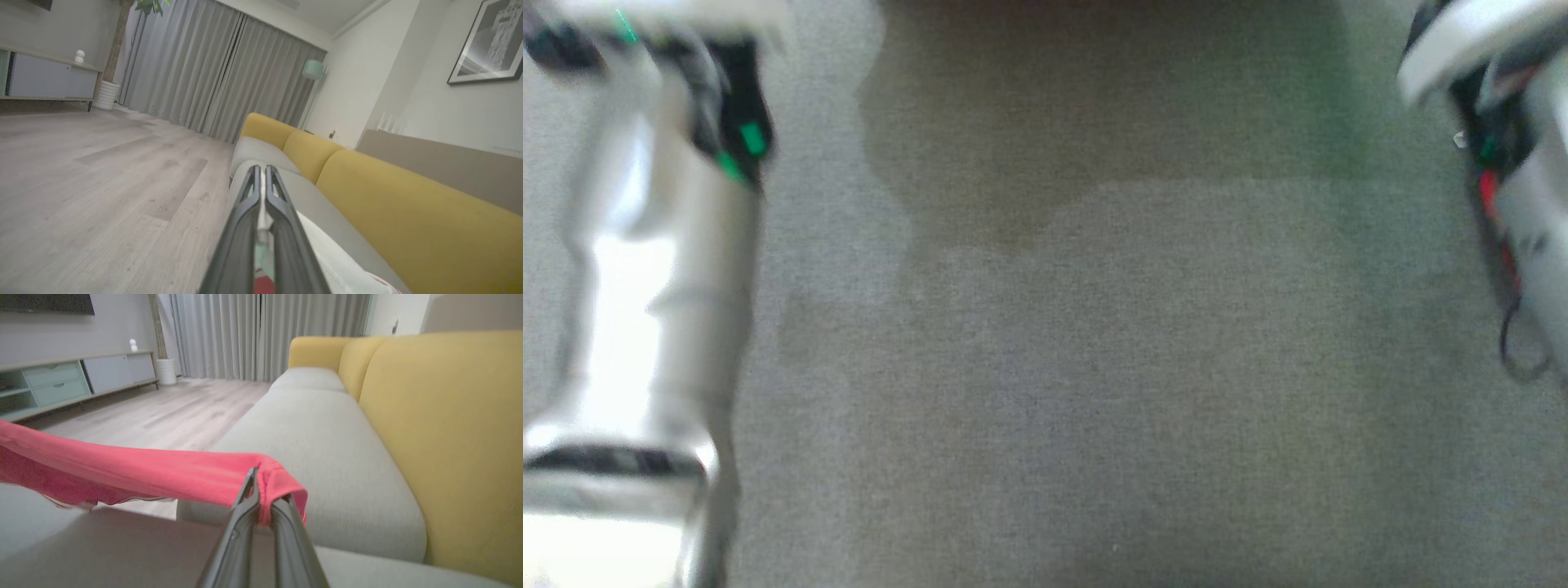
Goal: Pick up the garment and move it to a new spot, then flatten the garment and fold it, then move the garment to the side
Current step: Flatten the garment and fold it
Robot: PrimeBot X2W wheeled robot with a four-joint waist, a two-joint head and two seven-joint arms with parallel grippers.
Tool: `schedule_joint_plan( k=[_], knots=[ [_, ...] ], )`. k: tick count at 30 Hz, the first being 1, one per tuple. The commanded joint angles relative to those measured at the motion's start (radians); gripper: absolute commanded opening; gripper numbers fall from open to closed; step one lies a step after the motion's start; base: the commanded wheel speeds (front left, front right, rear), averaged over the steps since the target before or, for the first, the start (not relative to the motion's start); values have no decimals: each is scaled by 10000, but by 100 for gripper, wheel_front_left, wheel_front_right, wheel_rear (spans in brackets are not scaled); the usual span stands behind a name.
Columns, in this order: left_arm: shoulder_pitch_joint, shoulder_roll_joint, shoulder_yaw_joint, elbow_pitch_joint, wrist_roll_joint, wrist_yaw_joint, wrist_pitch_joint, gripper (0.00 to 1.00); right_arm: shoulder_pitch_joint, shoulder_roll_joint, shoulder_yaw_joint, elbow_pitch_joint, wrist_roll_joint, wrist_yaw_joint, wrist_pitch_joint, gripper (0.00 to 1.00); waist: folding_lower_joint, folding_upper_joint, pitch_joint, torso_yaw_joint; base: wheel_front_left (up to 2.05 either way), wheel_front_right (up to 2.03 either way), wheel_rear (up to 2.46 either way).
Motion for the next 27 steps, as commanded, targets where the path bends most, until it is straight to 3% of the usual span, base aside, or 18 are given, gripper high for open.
schedule_joint_plan(
  k=[1, 11, 19, 27],
  knots=[
    [108, 371, 120, -298, 69, -56, -131, 0, 246, -99, 235, -235, 277, -7, 106, 0, -1, 1, -125, 56, 0, 0, 0],
    [3823, 425, -721, -1327, -106, -235, -184, 0, 3164, -1190, 2307, -1350, 2306, -7, 1404, 0, -1, 1, -1129, 149, 0, 0, 0],
    [6056, 711, -1317, -2854, -101, -184, 12, 0, 4584, -1737, 2727, -2327, 3061, -7, 1600, 0, -1, 1, -2112, 90, 0, 0, 0],
    [7889, 871, -1616, -4206, -132, 226, 451, 0, 5676, -1828, 2936, -3107, 3231, -7, 1788, 0, -1, 1, -2982, -93, 0, 0, 0]
  ],
)
